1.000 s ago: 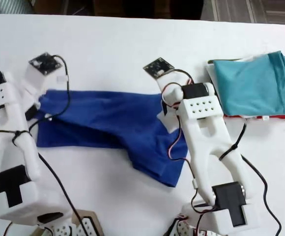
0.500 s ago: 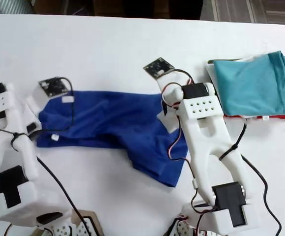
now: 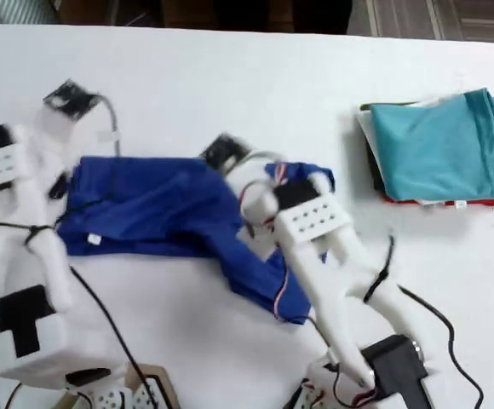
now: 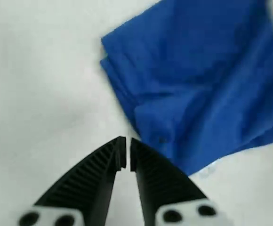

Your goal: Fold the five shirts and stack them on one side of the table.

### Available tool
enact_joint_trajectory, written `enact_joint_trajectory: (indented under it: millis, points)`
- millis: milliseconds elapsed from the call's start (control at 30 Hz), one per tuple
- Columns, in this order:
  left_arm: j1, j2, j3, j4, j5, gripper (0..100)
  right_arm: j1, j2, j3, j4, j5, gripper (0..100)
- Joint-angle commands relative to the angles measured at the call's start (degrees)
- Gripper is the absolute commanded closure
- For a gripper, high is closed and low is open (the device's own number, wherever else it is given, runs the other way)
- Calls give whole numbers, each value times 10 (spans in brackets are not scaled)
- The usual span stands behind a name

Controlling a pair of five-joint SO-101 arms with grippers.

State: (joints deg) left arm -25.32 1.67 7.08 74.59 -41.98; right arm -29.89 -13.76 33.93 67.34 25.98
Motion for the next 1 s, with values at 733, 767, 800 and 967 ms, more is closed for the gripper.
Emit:
enact_joint_trajectory:
  millis: [733, 767, 800, 967]
  points:
    - [16, 336, -290, 127, 69, 972, 203, -44, 200, -56, 197, 978]
    - [17, 336, -301, 139, 69, 968, 203, -54, 190, -44, 195, 978]
    - [18, 336, -312, 150, 69, 965, 202, -69, 178, -29, 193, 978]
    - [19, 339, -334, 179, 69, 924, 183, -181, 139, 43, 193, 978]
